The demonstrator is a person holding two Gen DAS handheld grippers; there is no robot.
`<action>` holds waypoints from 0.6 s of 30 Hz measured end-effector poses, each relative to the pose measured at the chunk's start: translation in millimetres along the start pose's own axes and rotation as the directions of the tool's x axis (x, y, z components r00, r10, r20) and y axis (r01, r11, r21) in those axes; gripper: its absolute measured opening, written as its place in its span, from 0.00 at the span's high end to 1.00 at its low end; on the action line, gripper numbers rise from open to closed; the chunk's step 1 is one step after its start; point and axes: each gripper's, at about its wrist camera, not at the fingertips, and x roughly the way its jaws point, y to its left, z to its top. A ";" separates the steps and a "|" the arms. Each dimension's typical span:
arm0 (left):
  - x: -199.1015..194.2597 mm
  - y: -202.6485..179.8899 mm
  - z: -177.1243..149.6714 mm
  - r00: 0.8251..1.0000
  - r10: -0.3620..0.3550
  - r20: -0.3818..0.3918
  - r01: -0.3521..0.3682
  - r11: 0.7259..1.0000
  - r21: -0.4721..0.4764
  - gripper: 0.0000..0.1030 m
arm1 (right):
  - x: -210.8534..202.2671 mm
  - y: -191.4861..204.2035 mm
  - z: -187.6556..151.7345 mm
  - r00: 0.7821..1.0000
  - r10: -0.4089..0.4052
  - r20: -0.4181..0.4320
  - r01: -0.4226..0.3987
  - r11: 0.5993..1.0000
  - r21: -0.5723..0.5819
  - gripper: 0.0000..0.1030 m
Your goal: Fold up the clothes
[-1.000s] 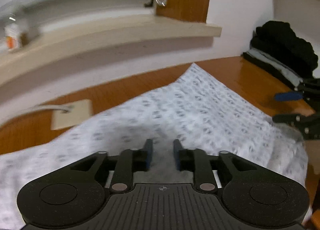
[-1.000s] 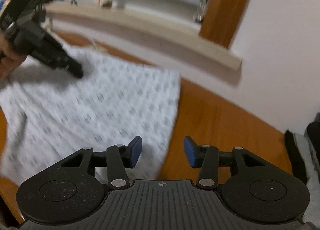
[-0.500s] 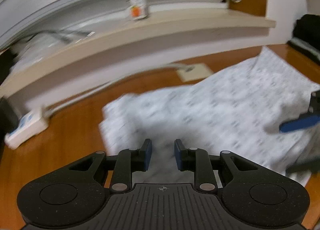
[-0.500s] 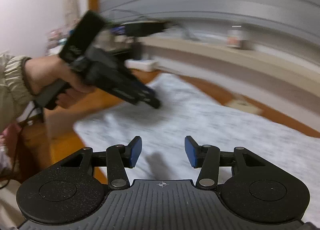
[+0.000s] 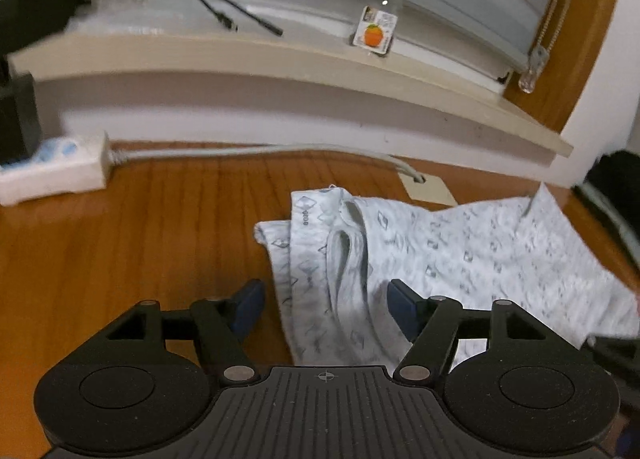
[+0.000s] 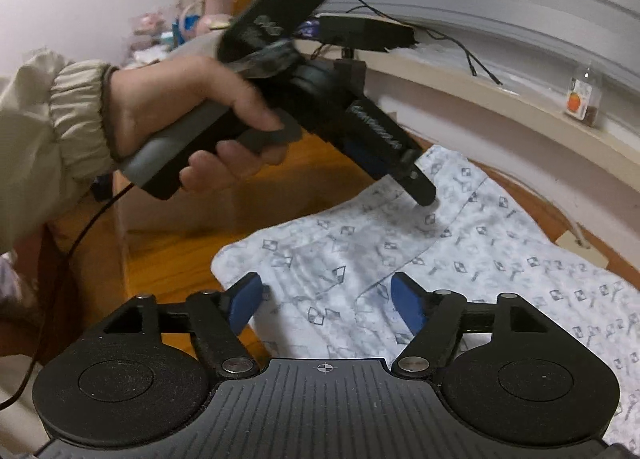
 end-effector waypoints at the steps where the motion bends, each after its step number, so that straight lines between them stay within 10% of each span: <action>1: 3.7 0.1 0.5 1.000 -0.007 0.000 0.007 1.000 -0.002 0.29 | 0.5 1.5 -0.7 1.000 -0.001 -0.001 0.001 1.000 -0.005 0.26; 11: 16.9 -4.4 7.0 0.999 0.031 0.011 -0.031 0.999 0.021 0.51 | 10.0 3.1 -3.5 1.000 -0.025 -0.009 0.025 1.000 -0.013 0.26; 18: 14.7 -5.2 5.2 1.000 0.019 -0.004 -0.019 1.000 0.016 0.81 | 11.8 -3.7 -2.6 0.999 -0.044 0.003 0.044 0.998 0.035 0.64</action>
